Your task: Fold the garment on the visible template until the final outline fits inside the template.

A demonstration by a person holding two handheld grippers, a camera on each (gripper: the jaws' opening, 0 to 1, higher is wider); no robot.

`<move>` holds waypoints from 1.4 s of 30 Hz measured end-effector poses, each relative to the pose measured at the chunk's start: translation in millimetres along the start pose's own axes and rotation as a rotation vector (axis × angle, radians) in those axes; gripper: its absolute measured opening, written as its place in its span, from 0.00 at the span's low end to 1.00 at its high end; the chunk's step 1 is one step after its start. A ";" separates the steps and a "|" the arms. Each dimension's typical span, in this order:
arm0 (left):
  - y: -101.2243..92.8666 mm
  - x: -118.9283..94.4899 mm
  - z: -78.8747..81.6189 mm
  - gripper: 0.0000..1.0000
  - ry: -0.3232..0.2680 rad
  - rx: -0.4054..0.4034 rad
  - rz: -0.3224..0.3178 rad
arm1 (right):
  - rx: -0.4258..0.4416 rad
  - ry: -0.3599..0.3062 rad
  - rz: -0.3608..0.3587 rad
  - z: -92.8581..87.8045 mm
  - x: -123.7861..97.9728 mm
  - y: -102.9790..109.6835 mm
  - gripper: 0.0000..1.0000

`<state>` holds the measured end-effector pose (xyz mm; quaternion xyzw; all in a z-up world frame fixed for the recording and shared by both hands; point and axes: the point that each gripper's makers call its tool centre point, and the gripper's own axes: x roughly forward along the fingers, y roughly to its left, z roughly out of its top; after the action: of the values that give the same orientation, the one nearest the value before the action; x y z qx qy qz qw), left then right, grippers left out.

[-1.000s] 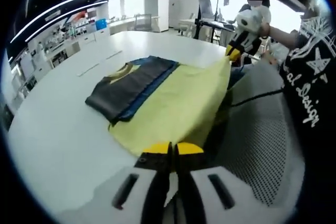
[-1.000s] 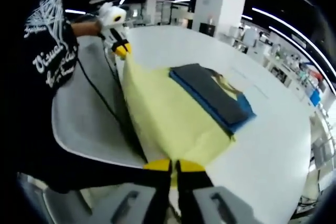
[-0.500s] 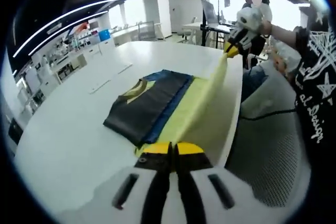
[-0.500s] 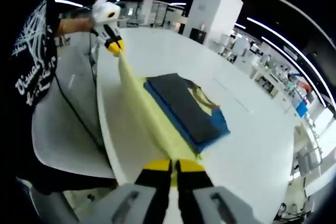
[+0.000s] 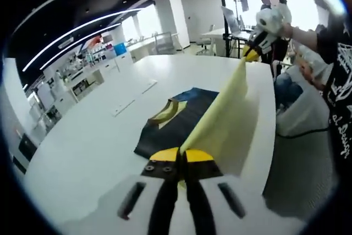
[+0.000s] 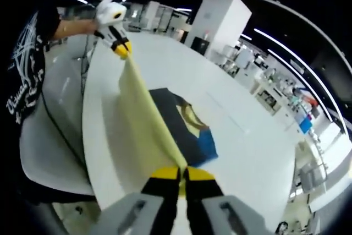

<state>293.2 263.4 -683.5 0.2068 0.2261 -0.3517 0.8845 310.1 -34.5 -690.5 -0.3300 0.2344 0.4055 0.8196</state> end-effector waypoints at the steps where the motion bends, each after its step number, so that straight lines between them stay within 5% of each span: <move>1: 3.2 1.7 6.5 0.00 -0.024 0.036 0.000 | -0.002 0.004 -0.007 0.7 1.1 -3.4 0.00; 12: 42.0 18.8 20.7 0.00 -0.057 0.028 0.078 | -0.010 -0.035 -0.111 23.0 21.4 -46.9 0.00; 21: 71.2 37.3 33.0 0.00 -0.082 -0.034 0.110 | -0.051 0.007 -0.170 26.0 48.9 -74.7 0.00; 30: 94.3 72.8 -3.5 0.00 -0.003 -0.126 0.098 | -0.028 0.044 -0.153 20.7 88.6 -86.1 0.00; 42: 111.0 116.7 -29.8 0.00 0.049 -0.129 0.085 | -0.058 0.159 -0.139 -8.9 140.7 -89.1 0.00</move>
<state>441.0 291.3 -748.4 0.1673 0.2608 -0.2935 0.9044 460.9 -9.7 -757.0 -0.4001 0.2634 0.3267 0.8147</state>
